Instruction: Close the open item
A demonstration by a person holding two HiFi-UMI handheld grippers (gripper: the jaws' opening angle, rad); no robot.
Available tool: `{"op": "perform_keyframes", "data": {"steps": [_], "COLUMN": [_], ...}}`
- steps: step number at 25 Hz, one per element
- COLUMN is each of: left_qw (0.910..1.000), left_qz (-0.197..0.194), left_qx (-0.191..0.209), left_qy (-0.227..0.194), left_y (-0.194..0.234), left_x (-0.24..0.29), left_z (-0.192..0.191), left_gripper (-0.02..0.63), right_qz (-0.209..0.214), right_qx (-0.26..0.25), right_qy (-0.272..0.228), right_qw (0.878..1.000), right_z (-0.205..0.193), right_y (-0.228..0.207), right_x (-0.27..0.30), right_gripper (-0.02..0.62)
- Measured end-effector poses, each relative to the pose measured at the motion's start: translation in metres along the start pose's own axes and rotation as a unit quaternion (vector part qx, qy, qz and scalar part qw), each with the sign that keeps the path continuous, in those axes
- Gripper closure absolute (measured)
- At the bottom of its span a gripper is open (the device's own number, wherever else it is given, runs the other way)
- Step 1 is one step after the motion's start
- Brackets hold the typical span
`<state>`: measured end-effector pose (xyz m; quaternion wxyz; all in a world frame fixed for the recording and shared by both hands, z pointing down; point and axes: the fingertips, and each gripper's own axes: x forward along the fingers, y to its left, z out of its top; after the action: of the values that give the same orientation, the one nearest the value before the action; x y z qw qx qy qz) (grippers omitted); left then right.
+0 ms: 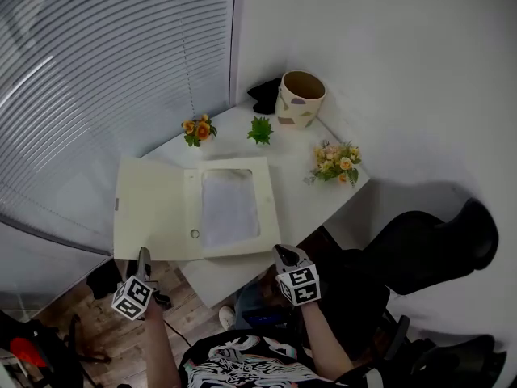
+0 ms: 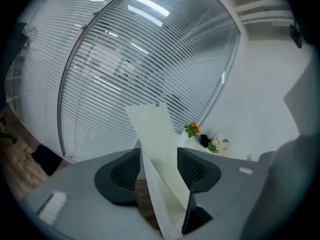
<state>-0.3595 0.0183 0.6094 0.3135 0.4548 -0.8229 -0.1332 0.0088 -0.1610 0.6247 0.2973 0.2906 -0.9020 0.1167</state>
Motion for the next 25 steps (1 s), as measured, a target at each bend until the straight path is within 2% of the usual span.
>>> {"op": "perform_keyframes", "data": {"steps": [2, 9, 12, 18, 25], "left_qw": [1.0, 0.9977, 0.9945, 0.996, 0.9962], "left_qz": [0.008, 0.01, 0.017, 0.008, -0.005], "left_qx": [0.002, -0.039, -0.049, -0.031, -0.017], "left_qy": [-0.005, -0.055, -0.091, -0.084, -0.086], "left_y": [0.002, 0.01, 0.011, 0.0, -0.01], "left_x": [0.0, -0.002, -0.008, -0.007, -0.009], "left_z": [0.0, 0.019, 0.03, 0.033, 0.035], "left_gripper": [0.384, 0.442, 0.537, 0.577, 0.584], "right_qz": [0.004, -0.002, -0.013, 0.004, -0.004], "right_qx": [-0.007, -0.023, -0.035, 0.022, 0.022], "right_qy": [0.009, -0.003, -0.009, -0.016, -0.021], "right_qw": [1.0, 1.0, 0.999, 1.0, 1.0], "right_z": [-0.005, -0.006, -0.005, -0.008, -0.009], "right_y": [0.0, 0.0, -0.001, -0.005, -0.006], "right_x": [0.005, 0.006, 0.008, 0.009, 0.009], "right_gripper": [0.592, 0.592, 0.592, 0.592, 0.592]}}
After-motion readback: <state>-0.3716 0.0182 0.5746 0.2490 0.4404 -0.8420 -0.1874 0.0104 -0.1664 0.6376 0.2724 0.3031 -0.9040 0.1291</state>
